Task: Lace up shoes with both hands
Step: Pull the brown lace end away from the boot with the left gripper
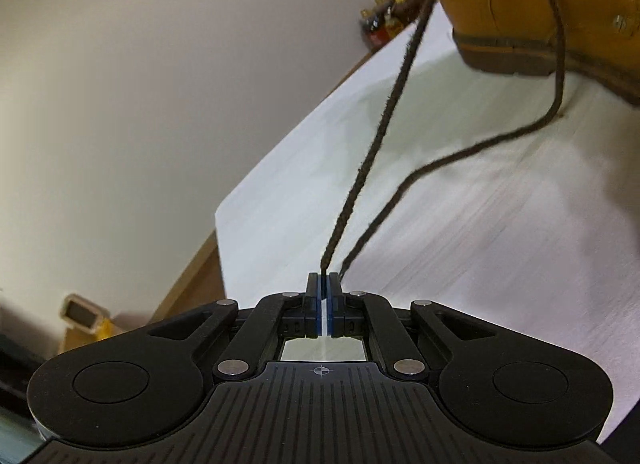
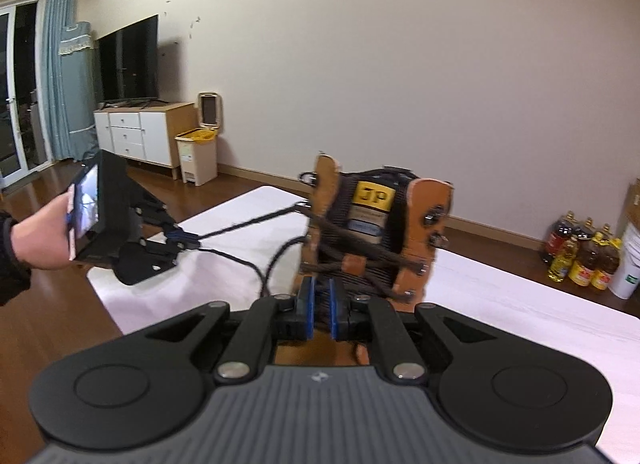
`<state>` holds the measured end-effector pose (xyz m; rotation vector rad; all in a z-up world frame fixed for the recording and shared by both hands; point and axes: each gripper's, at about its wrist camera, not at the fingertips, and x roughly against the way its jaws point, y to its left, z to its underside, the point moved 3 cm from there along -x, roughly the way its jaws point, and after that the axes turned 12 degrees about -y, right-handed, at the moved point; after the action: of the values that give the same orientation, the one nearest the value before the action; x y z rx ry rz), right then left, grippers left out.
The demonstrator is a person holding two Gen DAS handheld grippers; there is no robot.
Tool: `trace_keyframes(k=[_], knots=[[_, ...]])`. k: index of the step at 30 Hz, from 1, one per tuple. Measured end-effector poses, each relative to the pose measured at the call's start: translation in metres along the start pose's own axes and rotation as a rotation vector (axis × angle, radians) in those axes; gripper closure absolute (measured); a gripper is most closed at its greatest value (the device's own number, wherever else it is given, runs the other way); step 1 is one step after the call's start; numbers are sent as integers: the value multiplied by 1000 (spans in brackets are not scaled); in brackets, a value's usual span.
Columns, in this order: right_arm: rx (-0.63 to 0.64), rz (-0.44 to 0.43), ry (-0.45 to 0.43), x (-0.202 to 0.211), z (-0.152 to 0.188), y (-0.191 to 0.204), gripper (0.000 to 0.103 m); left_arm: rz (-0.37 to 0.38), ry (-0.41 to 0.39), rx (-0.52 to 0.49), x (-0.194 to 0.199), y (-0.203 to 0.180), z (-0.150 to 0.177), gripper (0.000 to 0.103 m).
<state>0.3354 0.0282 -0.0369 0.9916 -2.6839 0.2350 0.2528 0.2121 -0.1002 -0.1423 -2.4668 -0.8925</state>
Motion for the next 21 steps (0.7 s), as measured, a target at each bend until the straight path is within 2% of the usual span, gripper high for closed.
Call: trace_keyframes(k=[5, 10, 13, 16, 21], knots=[[4, -6, 0, -3, 3, 3, 94, 1, -14, 50, 1, 16, 8, 96], [-13, -14, 10, -8, 8, 4, 94, 118, -77, 71, 4, 18, 3, 95], [-19, -19, 19, -12, 10, 5, 94, 141, -75, 39, -7, 16, -5, 91], [-22, -23, 22, -13, 12, 4, 94, 192, -71, 50, -27, 15, -12, 89], [-43, -9, 23, -13, 15, -4, 94, 262, -42, 47, -39, 20, -11, 91]])
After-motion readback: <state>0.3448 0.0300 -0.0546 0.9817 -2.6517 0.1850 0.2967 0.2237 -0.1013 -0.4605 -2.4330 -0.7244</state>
